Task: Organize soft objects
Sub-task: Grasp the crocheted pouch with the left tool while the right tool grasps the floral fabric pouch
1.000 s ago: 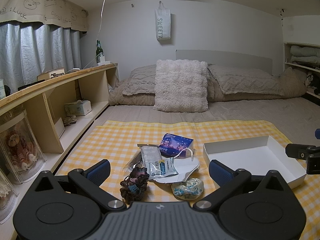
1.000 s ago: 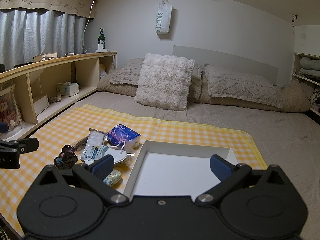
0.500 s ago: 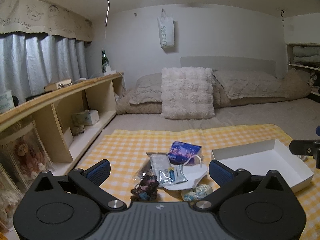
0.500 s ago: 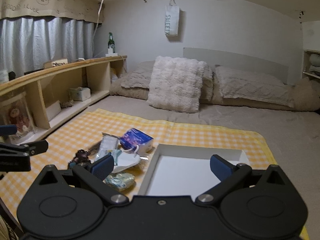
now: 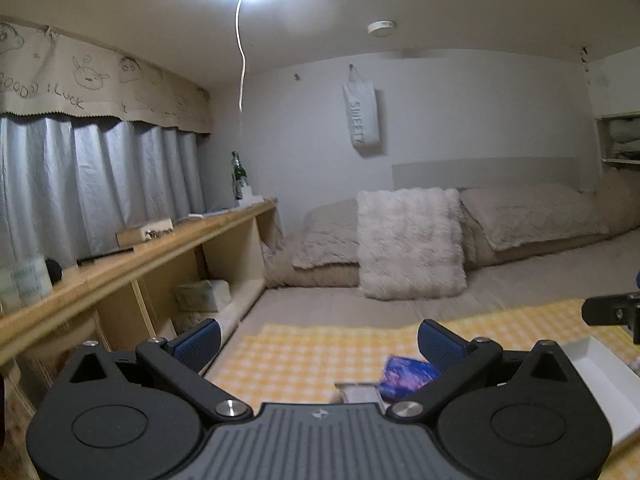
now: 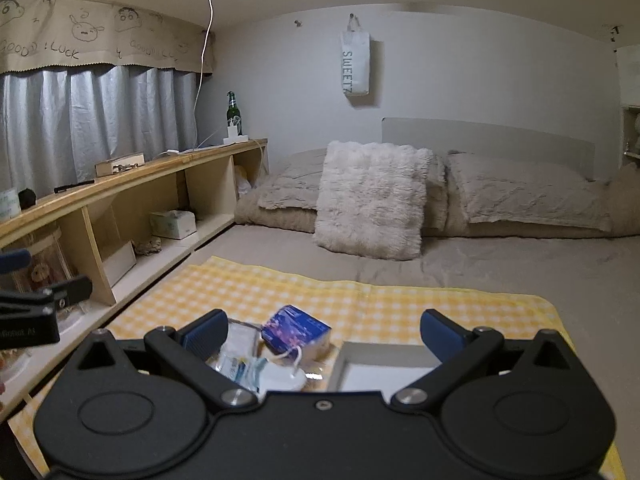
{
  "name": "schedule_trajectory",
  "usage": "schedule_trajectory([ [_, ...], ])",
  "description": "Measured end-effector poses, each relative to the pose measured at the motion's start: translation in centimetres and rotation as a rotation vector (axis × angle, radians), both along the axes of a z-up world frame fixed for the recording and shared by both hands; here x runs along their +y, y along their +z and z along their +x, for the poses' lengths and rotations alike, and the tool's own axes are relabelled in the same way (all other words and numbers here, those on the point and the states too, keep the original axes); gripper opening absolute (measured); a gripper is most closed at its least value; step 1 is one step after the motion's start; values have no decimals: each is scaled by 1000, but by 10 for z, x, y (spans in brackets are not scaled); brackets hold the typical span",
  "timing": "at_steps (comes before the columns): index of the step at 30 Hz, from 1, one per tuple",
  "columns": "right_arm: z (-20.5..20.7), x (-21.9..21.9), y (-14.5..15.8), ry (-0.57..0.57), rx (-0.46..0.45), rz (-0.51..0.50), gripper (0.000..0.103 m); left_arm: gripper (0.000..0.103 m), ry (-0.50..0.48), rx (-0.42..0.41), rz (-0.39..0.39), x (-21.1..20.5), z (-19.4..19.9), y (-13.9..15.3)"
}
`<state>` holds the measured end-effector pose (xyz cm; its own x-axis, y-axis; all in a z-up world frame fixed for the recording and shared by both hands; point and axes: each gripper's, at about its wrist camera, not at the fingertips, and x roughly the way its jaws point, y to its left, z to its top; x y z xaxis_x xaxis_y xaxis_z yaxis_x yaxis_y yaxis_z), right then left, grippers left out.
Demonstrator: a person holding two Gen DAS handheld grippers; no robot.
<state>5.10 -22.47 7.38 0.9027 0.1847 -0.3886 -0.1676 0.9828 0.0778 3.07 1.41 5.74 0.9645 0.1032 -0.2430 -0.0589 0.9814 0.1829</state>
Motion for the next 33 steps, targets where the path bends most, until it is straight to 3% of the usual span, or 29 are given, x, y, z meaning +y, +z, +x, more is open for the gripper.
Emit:
schedule_trajectory([
  [5,29,2,2,-25,-5,65,103,103,-8,25,-6,2,36,8],
  [10,50,-3,-25,-48,-43,146,103,103,28,70,-31,9,66,-15],
  [18,97,19,-70,74,123,-23,103,103,6,270,-73,35,115,-62],
  [24,125,29,-103,159,262,-6,102,93,-23,431,-108,49,138,-97],
  [29,146,45,-131,242,404,9,95,89,-26,525,-197,61,155,-117],
  [33,163,57,-156,300,549,75,74,89,-12,587,-240,65,167,-130],
])
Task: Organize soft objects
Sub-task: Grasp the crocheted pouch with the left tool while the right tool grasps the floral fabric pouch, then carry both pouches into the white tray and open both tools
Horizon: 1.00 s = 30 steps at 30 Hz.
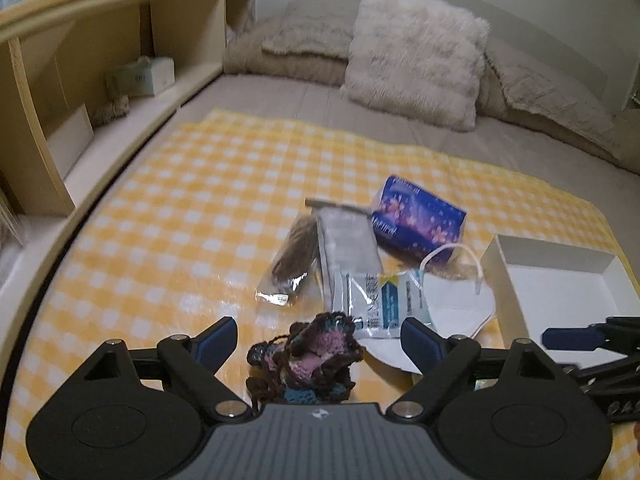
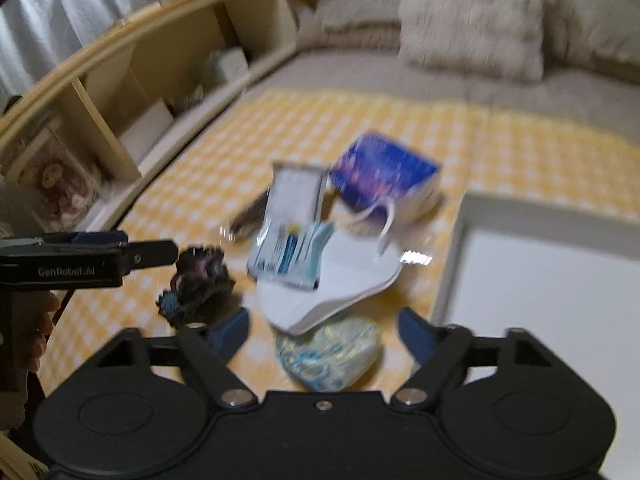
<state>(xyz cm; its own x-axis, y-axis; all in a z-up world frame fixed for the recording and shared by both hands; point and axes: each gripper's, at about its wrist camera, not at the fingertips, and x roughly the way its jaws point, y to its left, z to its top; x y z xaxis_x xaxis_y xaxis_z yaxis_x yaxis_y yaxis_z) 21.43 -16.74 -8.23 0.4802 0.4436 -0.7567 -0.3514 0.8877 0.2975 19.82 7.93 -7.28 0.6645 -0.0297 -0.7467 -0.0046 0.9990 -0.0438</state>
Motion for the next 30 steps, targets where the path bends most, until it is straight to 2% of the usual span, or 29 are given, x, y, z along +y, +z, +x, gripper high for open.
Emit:
schedule_trajectory([
  [5,6,30,-19,106,-1,-102,74,89,15,63,-3,2,15,-17],
  [8,10,42,-32,162,29,-161,74,90,39,129,-21,7,23,-31],
  [12,17,47,-49,178,52,-221,73,90,68,190,-2,12,32,-46],
  [14,21,45,-53,181,61,-219,72,89,76,217,-5,14,36,-52],
  [16,23,45,-54,185,72,-205,64,88,76,229,-16,16,38,-57],
  [17,23,45,-53,191,76,-197,61,84,73,225,-22,17,38,-57],
  [19,23,47,-51,209,78,-185,46,75,58,223,-31,17,40,-59],
  [21,21,50,-49,236,75,-180,35,59,46,241,-51,18,41,-61],
  [25,15,52,-44,274,75,-181,20,52,26,278,-60,13,40,-69],
  [30,8,48,-35,292,65,-165,11,48,4,269,-52,11,33,-64],
])
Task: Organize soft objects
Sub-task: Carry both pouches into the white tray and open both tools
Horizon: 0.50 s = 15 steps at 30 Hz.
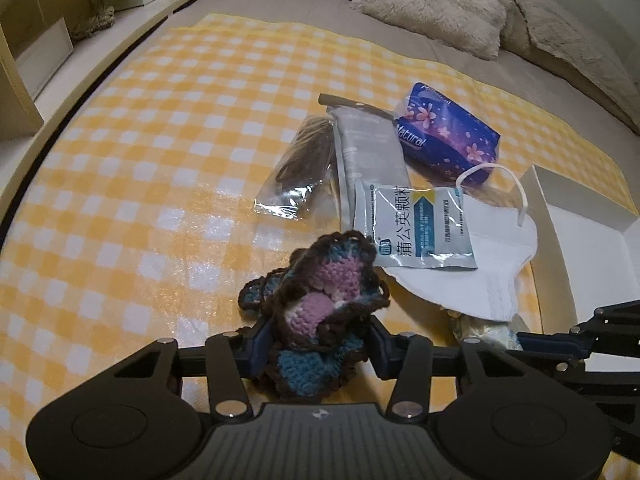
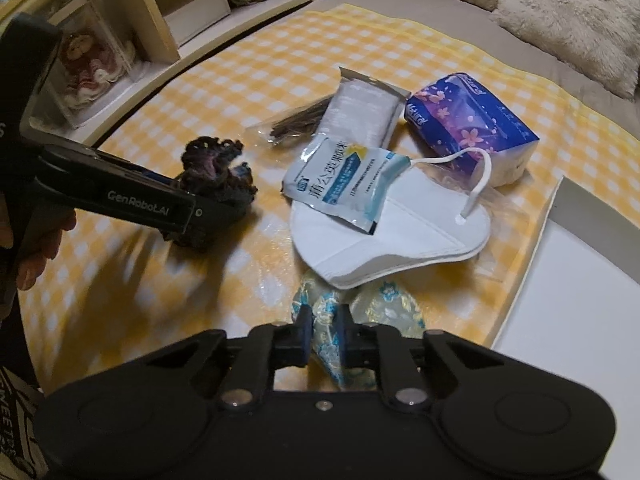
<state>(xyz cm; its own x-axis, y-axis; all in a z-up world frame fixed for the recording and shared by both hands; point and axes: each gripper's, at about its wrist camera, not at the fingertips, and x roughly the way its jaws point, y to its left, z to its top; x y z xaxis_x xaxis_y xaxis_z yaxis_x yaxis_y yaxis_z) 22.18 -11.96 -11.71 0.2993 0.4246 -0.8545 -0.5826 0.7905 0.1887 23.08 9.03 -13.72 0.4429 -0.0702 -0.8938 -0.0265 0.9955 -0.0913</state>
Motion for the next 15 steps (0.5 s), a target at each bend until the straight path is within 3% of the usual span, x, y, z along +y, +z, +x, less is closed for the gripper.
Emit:
schedule_trajectory([
  [15,-34,-26,55,-31,-73,136,6,46,-16,-169,-14,-13,-41,63],
])
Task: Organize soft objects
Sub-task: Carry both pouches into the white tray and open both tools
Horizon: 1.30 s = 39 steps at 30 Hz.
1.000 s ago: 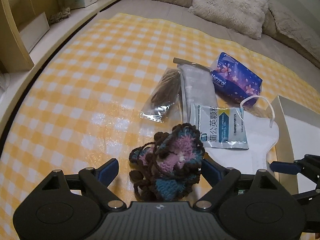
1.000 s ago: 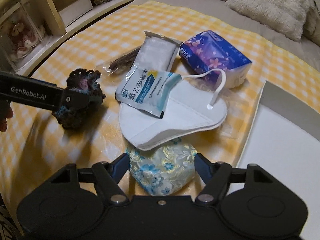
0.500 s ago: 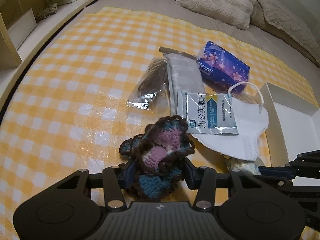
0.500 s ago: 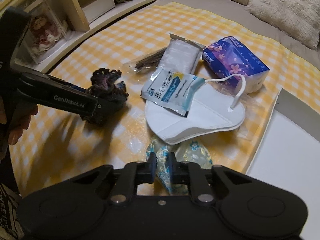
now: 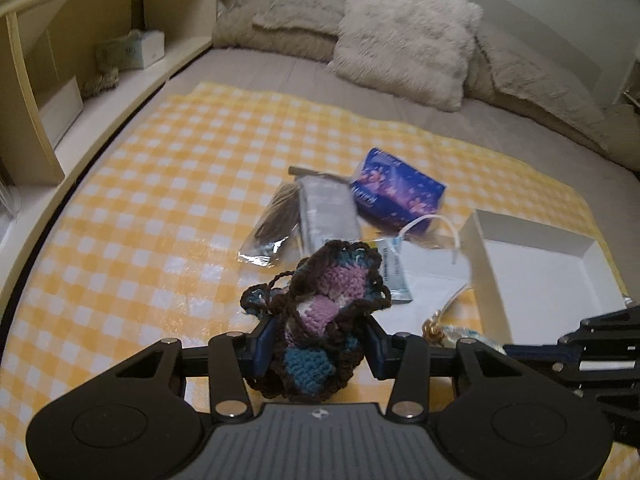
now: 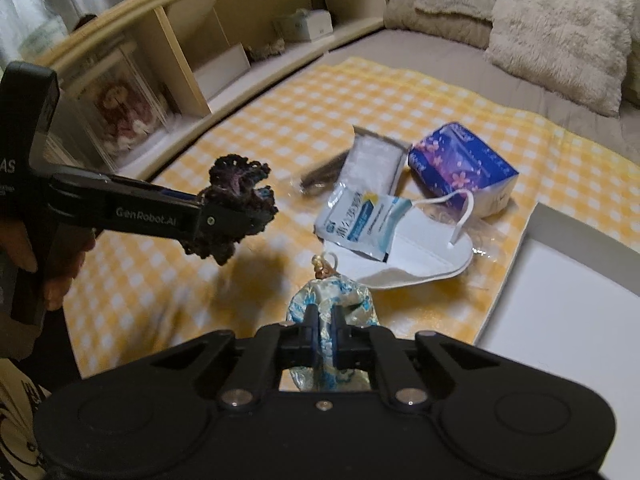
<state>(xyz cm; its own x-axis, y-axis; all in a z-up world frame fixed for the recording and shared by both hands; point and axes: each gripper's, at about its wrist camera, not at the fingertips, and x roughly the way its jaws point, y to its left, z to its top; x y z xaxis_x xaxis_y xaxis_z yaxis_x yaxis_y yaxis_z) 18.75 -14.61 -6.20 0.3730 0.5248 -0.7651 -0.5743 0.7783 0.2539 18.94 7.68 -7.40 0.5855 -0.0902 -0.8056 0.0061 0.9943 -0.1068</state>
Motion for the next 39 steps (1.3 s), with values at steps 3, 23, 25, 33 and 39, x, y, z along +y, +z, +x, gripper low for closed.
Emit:
schedule_trajectory([
  [3,-7,-7,12,-17,-27,27,6,46,-11,-23,-2,-6,-10,8],
  [23,-35,-132,68,-361,-246,157,6,46,-147,-240,-79,-89,-28,56],
  [25,-36,-144,67,-386,-246,158,6,46,-182,-237,-83,-102,-26,54],
  [33,-31,-174,53,-454,-209,99,6,46,-332,-189,-72,-153,-17,34],
  [39,-26,-184,31,-454,-146,27,6,46,-375,-8,-198,-180,-2,-2],
])
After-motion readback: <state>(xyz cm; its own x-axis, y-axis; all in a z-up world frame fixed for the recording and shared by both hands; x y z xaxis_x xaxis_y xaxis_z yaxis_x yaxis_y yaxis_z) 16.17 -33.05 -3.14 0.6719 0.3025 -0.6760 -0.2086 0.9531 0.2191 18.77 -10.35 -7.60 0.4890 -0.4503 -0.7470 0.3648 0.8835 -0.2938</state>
